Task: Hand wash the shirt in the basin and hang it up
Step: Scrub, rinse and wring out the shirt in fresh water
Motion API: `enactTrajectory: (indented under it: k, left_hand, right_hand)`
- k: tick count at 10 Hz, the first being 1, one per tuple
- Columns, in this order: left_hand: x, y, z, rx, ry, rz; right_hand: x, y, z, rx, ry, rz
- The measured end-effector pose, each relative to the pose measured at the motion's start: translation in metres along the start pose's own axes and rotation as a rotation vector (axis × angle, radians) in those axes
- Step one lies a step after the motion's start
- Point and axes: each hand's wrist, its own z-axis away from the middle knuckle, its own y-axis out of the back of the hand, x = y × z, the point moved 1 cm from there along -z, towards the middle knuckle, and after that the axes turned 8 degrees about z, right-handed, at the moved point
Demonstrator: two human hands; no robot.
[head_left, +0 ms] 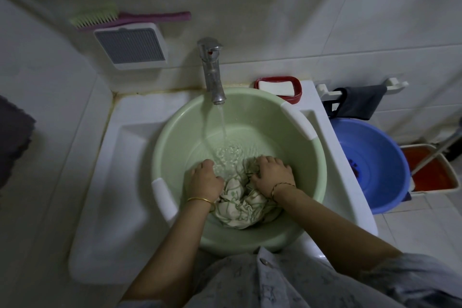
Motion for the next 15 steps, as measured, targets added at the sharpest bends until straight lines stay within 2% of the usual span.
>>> enactTrajectory:
  k: [15]
  left_hand:
    - [0.0013,0.0015,0.0015,0.000,-0.002,-0.013]
  right_hand:
    - [-0.0004,0.0003,0.0007,-0.001,-0.001,0.008]
